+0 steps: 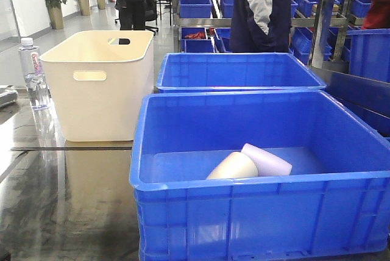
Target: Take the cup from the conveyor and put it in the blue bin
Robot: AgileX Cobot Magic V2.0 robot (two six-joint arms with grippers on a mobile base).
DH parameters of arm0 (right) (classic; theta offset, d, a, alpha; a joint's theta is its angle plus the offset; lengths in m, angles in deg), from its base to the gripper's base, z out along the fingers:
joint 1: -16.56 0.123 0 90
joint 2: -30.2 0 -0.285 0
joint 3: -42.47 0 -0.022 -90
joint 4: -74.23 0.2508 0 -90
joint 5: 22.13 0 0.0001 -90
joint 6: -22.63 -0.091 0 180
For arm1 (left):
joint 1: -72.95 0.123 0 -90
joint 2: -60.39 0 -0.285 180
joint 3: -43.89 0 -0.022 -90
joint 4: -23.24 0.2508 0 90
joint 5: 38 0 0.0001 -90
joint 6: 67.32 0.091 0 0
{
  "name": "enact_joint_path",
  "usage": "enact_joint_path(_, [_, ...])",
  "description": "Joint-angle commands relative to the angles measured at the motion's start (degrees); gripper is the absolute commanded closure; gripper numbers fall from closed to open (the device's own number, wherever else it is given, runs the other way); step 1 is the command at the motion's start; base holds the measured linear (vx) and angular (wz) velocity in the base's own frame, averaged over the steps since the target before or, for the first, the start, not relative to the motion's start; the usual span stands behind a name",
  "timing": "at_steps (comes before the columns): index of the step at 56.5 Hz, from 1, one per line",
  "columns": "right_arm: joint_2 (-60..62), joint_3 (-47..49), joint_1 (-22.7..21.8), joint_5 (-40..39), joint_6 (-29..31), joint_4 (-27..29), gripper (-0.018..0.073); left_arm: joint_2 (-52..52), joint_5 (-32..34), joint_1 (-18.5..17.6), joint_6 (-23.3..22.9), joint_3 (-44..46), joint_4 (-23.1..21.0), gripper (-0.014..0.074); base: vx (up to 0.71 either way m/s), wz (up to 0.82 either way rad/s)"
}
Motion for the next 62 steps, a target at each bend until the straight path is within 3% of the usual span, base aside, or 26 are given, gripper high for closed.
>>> enact_joint_path(1, [-0.27, 1.7, -0.18, -3.81, 0.28, 0.97, 0.0568, 0.09, 5.02, -0.35, -0.62, 1.46, -0.74, 0.0598, 0.0, 0.0])
enact_joint_path(62, [-0.27, 1.7, -0.18, -3.61, 0.28, 0.94, 0.0568, 0.09, 4.75, -0.35, -0.47, 1.46, 0.15, 0.0598, 0.0, 0.0])
